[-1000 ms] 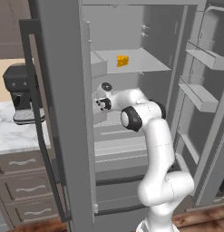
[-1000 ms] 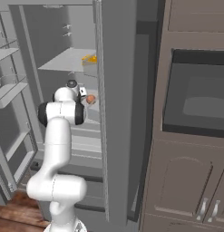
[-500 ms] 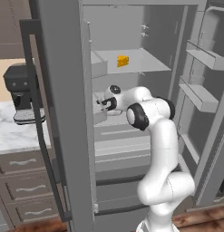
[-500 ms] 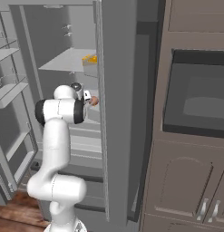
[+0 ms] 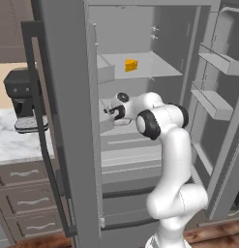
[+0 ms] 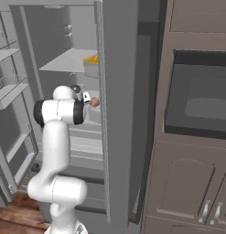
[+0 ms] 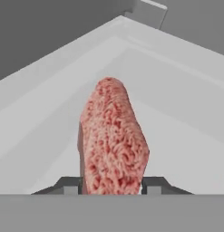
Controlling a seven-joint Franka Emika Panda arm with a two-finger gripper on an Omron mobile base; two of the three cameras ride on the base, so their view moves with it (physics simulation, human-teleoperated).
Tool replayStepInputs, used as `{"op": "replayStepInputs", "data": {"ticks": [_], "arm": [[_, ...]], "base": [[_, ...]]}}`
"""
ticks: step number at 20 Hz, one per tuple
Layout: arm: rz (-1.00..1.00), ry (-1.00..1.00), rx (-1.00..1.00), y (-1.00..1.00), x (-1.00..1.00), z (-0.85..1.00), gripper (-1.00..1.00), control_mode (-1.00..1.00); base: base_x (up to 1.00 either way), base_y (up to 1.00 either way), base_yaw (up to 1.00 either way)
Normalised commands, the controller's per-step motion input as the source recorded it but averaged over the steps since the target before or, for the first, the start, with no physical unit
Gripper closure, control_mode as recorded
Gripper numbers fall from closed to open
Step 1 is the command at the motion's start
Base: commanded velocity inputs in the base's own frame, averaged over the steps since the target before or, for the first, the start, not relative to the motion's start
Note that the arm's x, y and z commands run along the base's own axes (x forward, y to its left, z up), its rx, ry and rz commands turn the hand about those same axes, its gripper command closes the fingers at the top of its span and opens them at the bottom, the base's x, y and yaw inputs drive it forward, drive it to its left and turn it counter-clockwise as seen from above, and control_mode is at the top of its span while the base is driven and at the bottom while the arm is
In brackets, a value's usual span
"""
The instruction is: Take the cheese, steak, and onion from the fridge and place them on the plate on the dining counter to create an appetizer plate.
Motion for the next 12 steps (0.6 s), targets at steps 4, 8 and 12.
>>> {"op": "replayStepInputs", "data": {"ticks": [4, 8, 12], "arm": [[-0.08, 0.00, 0.01, -0.40, -1.00, -0.02, 1.00, -1.00], [-0.05, 0.00, 0.00, -0.31, -0.99, 0.19, 1.00, -1.00], [-0.15, 0.00, 0.00, -0.11, -0.91, 0.02, 1.00, -1.00]], "base": [[0.00, 0.00, 0.00], [0.00, 0.00, 0.00], [0.00, 0.00, 0.00]]}}
